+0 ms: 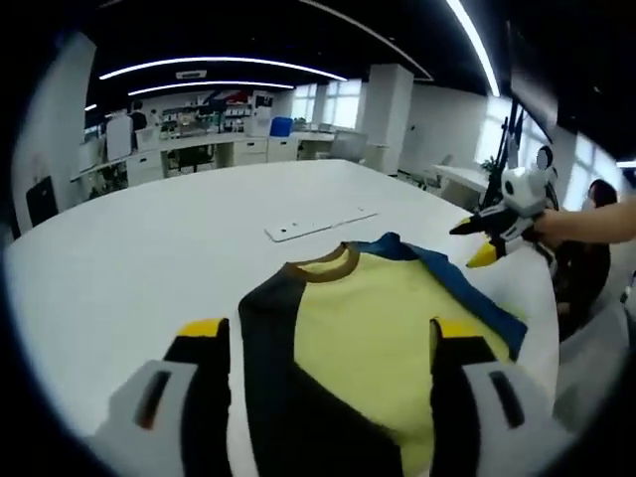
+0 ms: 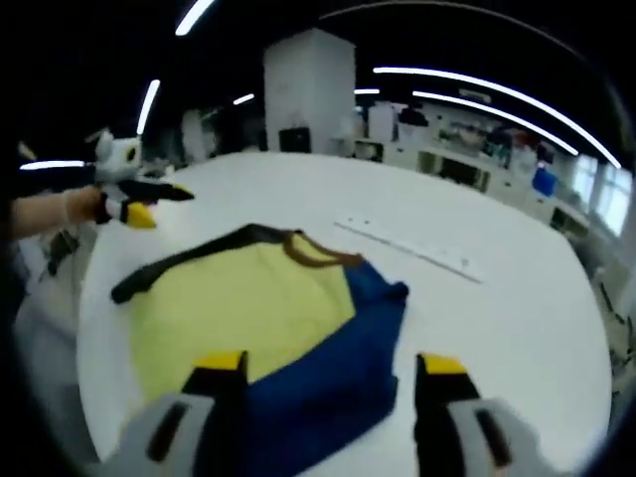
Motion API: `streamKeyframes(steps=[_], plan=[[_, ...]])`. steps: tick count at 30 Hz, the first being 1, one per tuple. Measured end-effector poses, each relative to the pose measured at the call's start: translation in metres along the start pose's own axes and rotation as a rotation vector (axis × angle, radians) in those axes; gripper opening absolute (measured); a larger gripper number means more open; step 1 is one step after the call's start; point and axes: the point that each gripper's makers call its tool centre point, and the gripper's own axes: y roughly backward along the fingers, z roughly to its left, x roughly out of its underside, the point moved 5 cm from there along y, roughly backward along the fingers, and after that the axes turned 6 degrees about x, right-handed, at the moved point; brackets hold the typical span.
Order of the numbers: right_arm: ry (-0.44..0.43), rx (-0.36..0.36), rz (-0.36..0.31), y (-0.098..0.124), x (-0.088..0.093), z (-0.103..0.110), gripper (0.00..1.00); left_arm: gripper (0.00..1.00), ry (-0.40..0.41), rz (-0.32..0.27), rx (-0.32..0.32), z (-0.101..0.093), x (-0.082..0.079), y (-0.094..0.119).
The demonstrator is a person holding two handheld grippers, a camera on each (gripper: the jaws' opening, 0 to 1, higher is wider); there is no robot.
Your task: Fold the garment on the visible template until the final outline fits inside the template.
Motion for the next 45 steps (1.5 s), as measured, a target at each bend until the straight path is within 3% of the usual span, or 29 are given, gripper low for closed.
streamKeyframes(steps=[9, 11, 18, 21, 27, 29, 34, 42, 45], plan=[[-0.023, 0.012, -0.078, 0.036, -0.008, 0.027, 0.98, 0.82, 0.031, -0.070, -0.004, -0.030, 0.002, 0.043], [-0.025, 0.010, -0.086, 0.040, -0.006, 0.029, 0.99, 0.81, 0.031, -0.078, -0.004, -0.041, 0.002, 0.052], [0.010, -0.023, -0.060, 0.065, 0.013, 0.047, 0.99, 0.81, 0.027, -0.087, -0.040, -0.043, 0.010, 0.082], [-0.006, -0.020, -0.064, 0.076, 0.017, 0.051, 0.99, 0.81, 0.031, -0.096, -0.050, -0.052, 0.011, 0.091], [-0.032, -0.004, -0.086, 0.099, 0.022, 0.060, 0.99, 0.77, 0.069, -0.132, -0.057, -0.060, 0.015, 0.099], [-0.037, -0.003, -0.085, 0.104, 0.024, 0.061, 0.99, 0.78, 0.093, -0.173, -0.055, -0.065, 0.012, 0.101], [-0.029, 0.012, -0.088, 0.117, 0.030, 0.066, 0.99, 0.74, 0.061, -0.170, -0.063, -0.074, 0.012, 0.105], [0.031, -0.003, -0.083, 0.132, 0.039, 0.085, 0.99, 0.70, 0.065, -0.226, -0.078, -0.086, 0.007, 0.120], [0.072, -0.022, -0.070, 0.135, 0.042, 0.096, 0.92, 0.66, 0.061, -0.226, -0.078, -0.091, 0.012, 0.123]])
